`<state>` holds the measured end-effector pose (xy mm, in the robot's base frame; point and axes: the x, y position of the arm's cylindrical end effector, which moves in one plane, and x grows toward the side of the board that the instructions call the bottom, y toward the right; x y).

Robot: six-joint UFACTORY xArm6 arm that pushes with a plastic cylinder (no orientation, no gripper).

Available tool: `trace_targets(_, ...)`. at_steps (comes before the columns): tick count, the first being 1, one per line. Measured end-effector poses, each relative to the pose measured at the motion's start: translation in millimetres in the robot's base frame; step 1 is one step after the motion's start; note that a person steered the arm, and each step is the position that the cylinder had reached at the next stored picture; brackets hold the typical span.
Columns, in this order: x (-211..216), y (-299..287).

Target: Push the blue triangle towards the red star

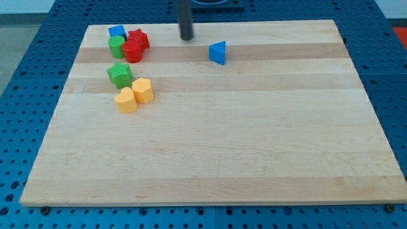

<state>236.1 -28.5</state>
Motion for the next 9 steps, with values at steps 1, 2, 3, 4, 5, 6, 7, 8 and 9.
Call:
trace_targets(1,0.0,58.6)
trace_targets(2,16.3,100.8)
trace_targets(3,51.0,109.5)
trace_targets(4,56.5,91.1)
trace_targets(5,57.2,46.3)
trace_targets(6,69.3,21.2)
trace_targets(7,92.9,14.9)
trace_targets(8,103.3,-12.9)
trace_targets(9,106.8,-44.2)
